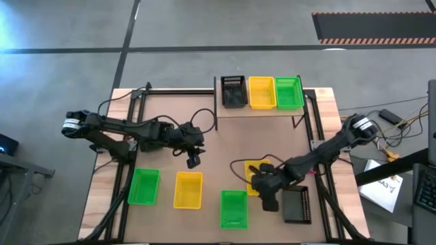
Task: Stack baskets on shelf by color
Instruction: Stack the right yellow bin on top of the yellow bin on the shelf, then stack the left green bin on top of the green bin on the shelf
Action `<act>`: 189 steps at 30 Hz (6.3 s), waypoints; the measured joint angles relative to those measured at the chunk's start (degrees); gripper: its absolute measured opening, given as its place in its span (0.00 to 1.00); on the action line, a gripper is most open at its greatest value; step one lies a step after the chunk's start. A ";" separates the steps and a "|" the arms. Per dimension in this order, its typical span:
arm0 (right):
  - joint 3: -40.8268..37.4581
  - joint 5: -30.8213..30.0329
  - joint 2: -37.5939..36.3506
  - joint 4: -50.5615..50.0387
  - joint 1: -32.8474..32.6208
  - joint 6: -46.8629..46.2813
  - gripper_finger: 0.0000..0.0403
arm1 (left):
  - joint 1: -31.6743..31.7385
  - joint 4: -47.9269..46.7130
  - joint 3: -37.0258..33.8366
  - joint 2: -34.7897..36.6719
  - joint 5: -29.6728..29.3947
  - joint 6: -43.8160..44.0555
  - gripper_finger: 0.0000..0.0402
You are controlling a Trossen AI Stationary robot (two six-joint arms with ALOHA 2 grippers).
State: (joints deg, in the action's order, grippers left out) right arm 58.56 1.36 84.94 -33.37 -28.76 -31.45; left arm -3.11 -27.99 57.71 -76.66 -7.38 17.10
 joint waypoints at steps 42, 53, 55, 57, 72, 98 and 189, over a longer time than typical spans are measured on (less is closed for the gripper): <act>36.57 -13.73 -9.83 -40.02 10.49 14.61 0.02 | -0.31 3.25 0.09 0.00 1.86 -2.43 0.27; 43.13 -22.47 -5.94 -44.53 31.91 43.95 0.02 | -0.28 6.45 0.11 -0.02 1.76 -2.34 0.27; 42.81 -22.46 -5.08 -44.14 35.73 49.19 0.02 | -0.28 6.98 0.13 -0.02 1.39 -2.32 0.27; 42.57 -22.39 -4.06 -44.21 39.28 53.71 0.02 | -0.28 6.83 0.13 -0.02 1.19 -2.23 0.27; 42.28 -12.94 3.09 -44.16 52.53 60.05 0.02 | -0.28 6.99 0.11 -0.04 0.87 -0.79 0.27; 41.64 -13.39 4.41 -44.28 52.82 60.01 0.32 | -0.31 7.08 0.11 -0.04 0.87 -0.94 0.27; 11.41 -23.25 -32.85 -40.34 8.01 5.76 0.11 | -25.21 -40.42 19.82 -16.10 13.90 11.18 0.27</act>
State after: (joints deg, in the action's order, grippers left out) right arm 69.97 -21.89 52.10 -73.71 -20.75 -25.69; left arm -28.32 -68.40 77.54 -92.76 6.52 28.29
